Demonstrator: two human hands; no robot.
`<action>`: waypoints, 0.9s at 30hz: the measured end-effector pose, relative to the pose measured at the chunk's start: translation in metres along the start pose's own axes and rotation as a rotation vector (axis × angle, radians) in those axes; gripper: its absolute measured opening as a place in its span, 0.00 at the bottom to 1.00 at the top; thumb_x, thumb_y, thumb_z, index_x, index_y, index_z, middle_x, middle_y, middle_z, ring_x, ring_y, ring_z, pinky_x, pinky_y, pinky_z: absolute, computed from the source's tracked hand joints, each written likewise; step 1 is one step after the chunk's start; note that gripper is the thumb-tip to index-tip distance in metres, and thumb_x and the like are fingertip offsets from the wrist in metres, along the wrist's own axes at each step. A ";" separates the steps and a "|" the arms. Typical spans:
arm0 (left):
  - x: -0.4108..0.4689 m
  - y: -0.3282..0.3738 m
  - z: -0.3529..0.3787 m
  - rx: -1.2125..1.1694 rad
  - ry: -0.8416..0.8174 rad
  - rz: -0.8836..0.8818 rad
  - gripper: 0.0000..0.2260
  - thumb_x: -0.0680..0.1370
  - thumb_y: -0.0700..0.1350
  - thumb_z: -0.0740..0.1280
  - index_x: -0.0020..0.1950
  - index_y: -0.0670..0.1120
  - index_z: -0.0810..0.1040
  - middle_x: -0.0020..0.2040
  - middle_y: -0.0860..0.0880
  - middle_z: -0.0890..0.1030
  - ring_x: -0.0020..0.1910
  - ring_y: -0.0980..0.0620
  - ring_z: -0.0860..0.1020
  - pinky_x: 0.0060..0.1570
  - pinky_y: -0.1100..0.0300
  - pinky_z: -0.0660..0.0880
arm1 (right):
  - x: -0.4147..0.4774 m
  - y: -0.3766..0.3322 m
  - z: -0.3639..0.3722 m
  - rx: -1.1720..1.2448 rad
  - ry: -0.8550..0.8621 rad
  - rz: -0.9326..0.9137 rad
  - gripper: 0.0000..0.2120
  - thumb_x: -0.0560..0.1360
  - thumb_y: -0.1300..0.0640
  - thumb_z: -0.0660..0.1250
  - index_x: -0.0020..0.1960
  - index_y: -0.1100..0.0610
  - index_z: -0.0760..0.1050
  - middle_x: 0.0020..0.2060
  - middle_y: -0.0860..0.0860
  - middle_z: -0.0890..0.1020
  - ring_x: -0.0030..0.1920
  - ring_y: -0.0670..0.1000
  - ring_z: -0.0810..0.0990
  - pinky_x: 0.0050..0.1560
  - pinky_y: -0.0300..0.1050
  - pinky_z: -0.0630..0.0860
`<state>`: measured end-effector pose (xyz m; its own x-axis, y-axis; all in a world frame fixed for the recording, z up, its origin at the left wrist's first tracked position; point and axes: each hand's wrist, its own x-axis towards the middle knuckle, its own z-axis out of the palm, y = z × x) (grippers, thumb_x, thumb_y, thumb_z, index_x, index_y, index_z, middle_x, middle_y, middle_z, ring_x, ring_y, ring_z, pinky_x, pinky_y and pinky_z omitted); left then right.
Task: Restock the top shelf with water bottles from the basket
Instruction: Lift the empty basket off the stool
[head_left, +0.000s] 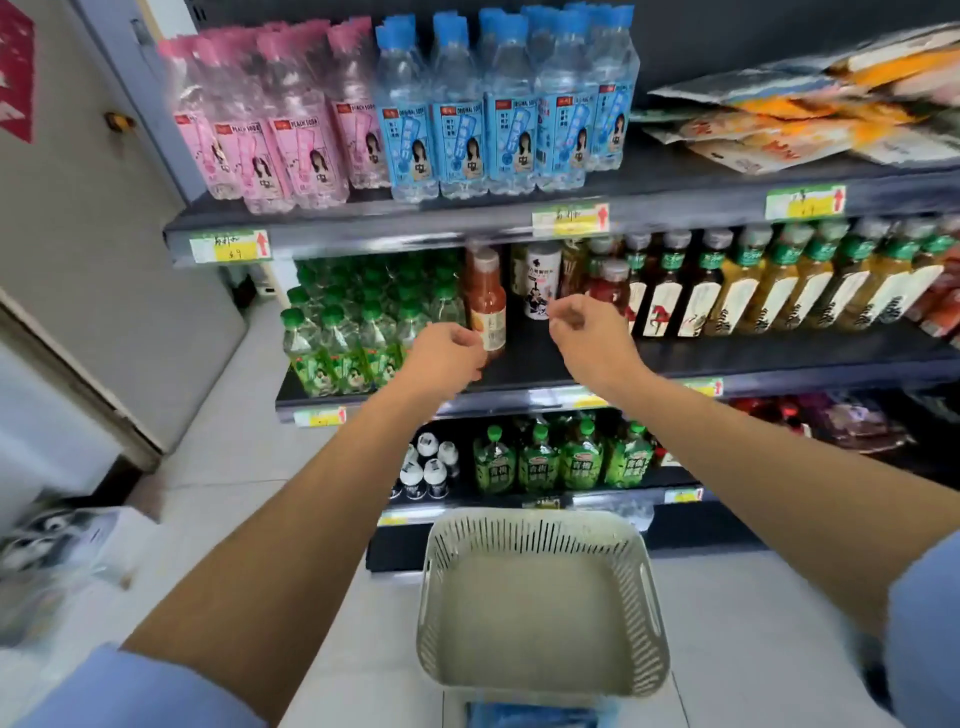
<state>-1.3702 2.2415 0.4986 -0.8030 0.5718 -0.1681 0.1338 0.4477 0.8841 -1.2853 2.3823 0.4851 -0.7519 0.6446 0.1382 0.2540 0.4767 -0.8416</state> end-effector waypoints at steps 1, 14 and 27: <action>-0.005 -0.013 0.007 0.011 -0.020 -0.034 0.04 0.78 0.37 0.61 0.46 0.43 0.75 0.39 0.47 0.76 0.37 0.51 0.75 0.41 0.60 0.74 | -0.012 0.012 0.002 -0.017 -0.033 0.044 0.10 0.80 0.63 0.59 0.58 0.61 0.75 0.46 0.52 0.77 0.46 0.50 0.74 0.43 0.43 0.72; -0.068 -0.236 0.096 0.228 -0.087 -0.504 0.07 0.75 0.37 0.62 0.52 0.39 0.76 0.42 0.42 0.76 0.40 0.46 0.76 0.36 0.59 0.71 | -0.152 0.196 0.073 -0.371 -0.273 0.540 0.16 0.78 0.57 0.62 0.62 0.65 0.74 0.60 0.60 0.78 0.60 0.59 0.76 0.60 0.49 0.73; -0.084 -0.354 0.171 0.205 0.268 -0.833 0.29 0.74 0.37 0.65 0.71 0.42 0.55 0.69 0.39 0.61 0.66 0.38 0.65 0.64 0.45 0.69 | -0.209 0.337 0.097 -0.564 -0.129 0.721 0.29 0.74 0.64 0.64 0.72 0.61 0.58 0.69 0.60 0.62 0.66 0.63 0.67 0.63 0.57 0.69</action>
<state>-1.2509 2.1525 0.1256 -0.7908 -0.1612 -0.5905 -0.4724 0.7742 0.4212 -1.1016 2.3505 0.1219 -0.3501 0.8431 -0.4081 0.9203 0.2284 -0.3176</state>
